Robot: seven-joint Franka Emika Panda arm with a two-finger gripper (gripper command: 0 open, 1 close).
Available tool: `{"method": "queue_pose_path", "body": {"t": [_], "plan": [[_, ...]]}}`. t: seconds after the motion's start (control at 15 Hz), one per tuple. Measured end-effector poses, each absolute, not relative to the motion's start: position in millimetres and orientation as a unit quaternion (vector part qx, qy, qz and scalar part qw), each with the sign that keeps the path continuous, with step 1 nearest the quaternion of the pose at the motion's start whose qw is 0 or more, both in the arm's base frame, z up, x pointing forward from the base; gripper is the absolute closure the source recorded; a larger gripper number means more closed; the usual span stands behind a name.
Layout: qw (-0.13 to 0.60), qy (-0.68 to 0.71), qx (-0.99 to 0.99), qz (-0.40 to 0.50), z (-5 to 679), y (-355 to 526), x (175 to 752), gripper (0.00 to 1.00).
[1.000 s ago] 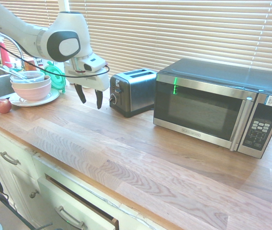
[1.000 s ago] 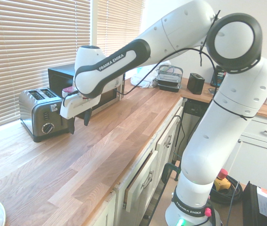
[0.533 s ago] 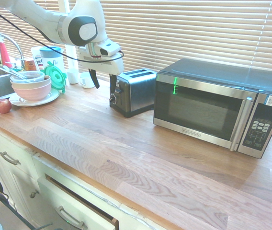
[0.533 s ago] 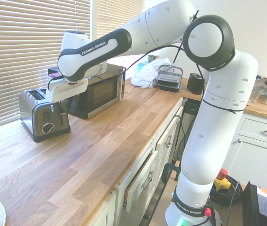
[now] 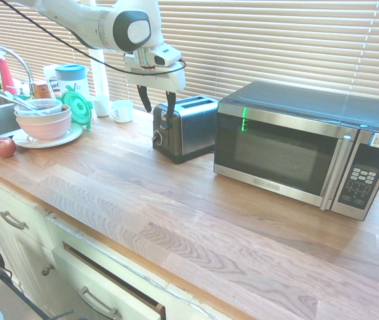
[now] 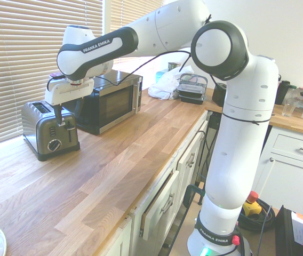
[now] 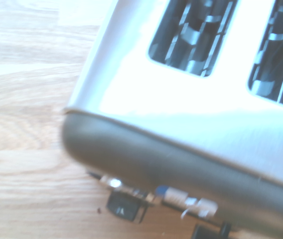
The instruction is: Press the toaster
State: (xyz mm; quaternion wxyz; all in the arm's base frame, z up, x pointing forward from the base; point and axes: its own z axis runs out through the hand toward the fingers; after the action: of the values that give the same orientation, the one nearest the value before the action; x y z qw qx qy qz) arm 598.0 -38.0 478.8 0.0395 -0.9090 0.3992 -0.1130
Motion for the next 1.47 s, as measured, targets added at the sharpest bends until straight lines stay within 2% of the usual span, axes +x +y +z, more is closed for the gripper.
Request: {"method": "queue_pose_path", "body": {"t": [0.33, 0.4, 1.47], "plan": [[0.036, 0.402, -0.909, -0.106, 471.1, -41.2, 604.9, 0.0], [0.036, 0.401, -0.909, -0.106, 471.6, -40.6, 605.0, 1.0], [0.035, 0.396, -0.912, -0.104, 475.5, -34.5, 605.9, 1.0]]}}
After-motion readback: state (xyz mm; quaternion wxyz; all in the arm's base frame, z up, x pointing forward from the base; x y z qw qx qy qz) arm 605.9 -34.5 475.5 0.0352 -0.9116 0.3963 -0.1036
